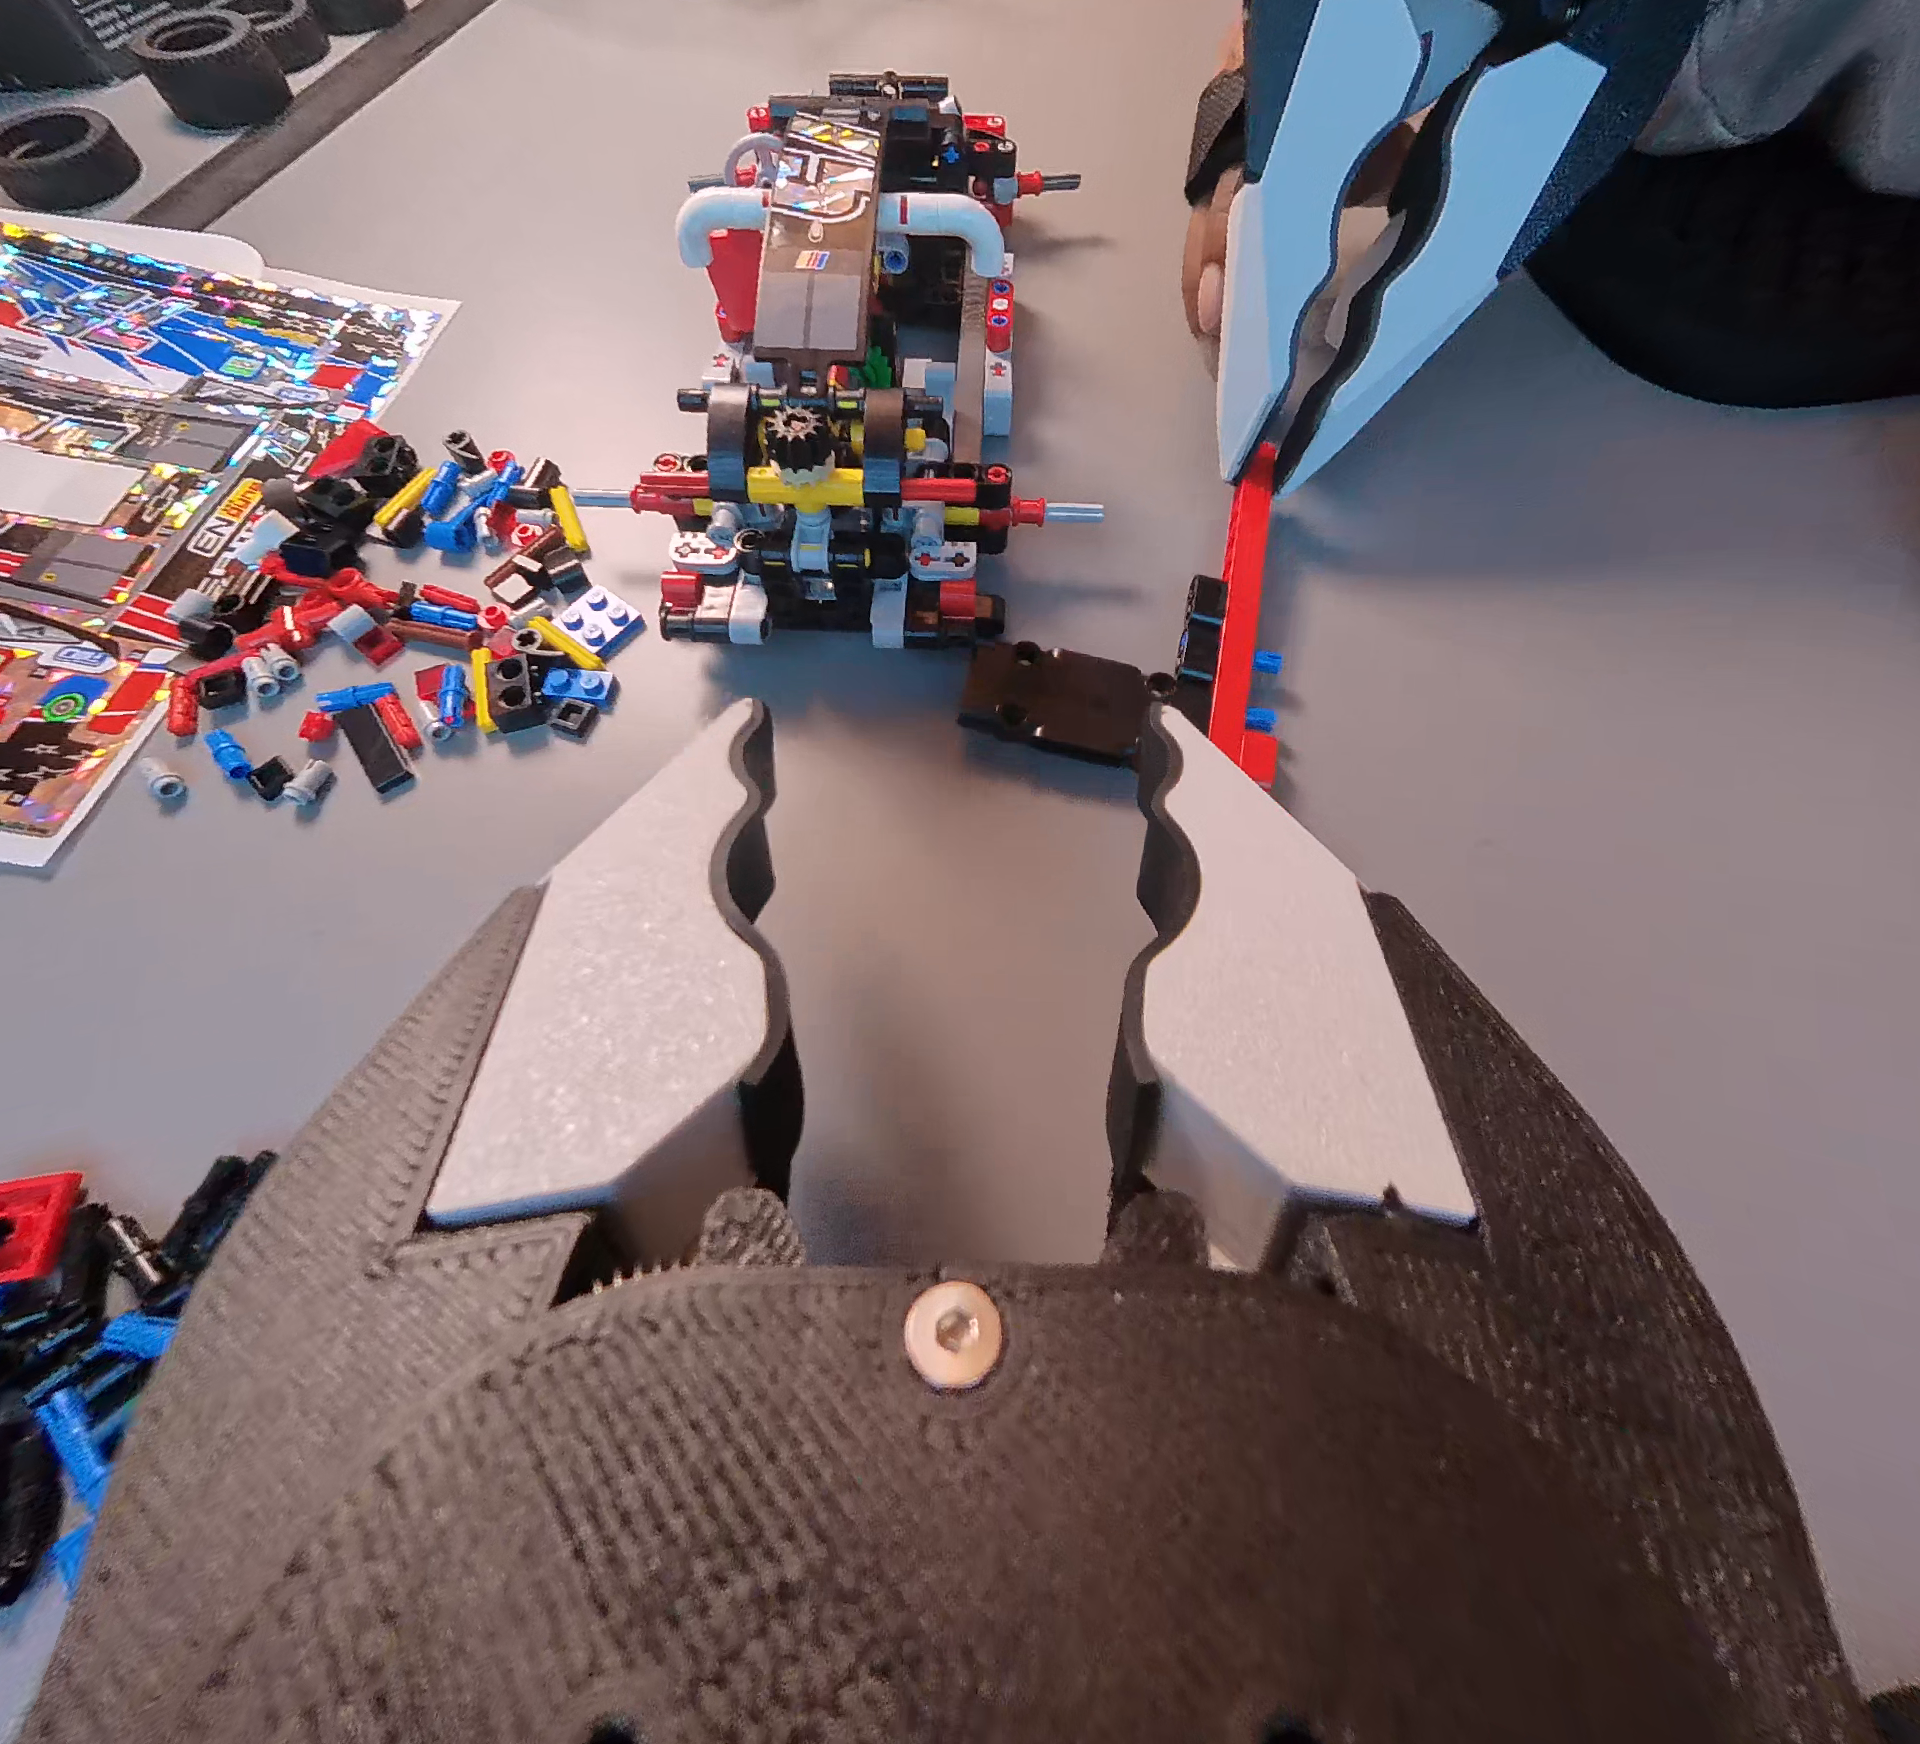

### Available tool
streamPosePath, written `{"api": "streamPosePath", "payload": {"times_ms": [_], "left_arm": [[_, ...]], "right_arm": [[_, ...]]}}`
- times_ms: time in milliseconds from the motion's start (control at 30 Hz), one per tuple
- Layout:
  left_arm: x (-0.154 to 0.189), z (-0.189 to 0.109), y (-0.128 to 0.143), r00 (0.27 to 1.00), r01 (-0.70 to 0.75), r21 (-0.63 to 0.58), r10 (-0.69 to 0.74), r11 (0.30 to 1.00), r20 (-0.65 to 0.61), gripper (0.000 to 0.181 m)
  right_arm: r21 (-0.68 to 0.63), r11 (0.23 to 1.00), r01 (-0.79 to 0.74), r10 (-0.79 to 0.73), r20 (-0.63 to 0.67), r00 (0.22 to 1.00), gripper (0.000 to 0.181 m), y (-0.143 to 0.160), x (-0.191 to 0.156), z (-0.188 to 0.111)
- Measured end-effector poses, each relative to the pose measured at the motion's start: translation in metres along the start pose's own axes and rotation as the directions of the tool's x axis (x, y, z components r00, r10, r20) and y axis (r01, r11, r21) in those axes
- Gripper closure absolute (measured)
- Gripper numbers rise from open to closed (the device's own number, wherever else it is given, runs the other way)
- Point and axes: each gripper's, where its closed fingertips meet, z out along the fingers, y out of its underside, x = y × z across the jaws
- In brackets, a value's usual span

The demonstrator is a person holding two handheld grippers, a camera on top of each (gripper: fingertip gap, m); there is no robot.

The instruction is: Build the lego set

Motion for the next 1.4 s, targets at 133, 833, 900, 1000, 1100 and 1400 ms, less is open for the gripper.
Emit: {"api": "streamPosePath", "payload": {"times_ms": [133, 833, 900, 1000, 1100, 1400], "left_arm": [[0.008, 0.003, 0.003, 0.999, -0.009, -0.019, 0.009, 1.0, -0.032, 0.112], [0.028, 0.013, -0.004, 0.994, -0.089, 0.001, 0.089, 0.996, -0.071, 0.107], [0.032, 0.013, -0.003, 0.992, -0.083, -0.005, 0.082, 0.997, -0.094, 0.112], [0.035, 0.014, 0.001, 0.99, -0.089, -0.02, 0.086, 0.996, -0.112, 0.118], [0.029, 0.014, 0.002, 0.992, -0.094, -0.027, 0.091, 0.995, -0.083, 0.114], [0.013, 0.018, -0.004, 0.997, -0.072, 0.0, 0.072, 0.997, 0.017, 0.104]], "right_arm": [[0.024, 0.999, 0.032, -0.032, -0.02, 0.999, 0.176, -0.001, -0.001, -0.008], [0.176, 0.984, 0.026, -0.013, -0.078, 0.997, 0.176, -0.011, 0.016, -0.023], [0.18, 0.984, 0.018, -0.007, -0.059, 0.998, 0.176, -0.011, 0.017, -0.022], [0.193, 0.981, -0.001, 0.005, -0.021, 1.0, 0.176, -0.012, 0.017, -0.019], [0.203, 0.979, -0.017, 0.017, -0.001, 1.0, 0.176, -0.013, 0.02, -0.017], [0.231, 0.968, -0.103, 0.096, 0.041, 0.994, 0.176, -0.011, 0.036, -0.02]]}}
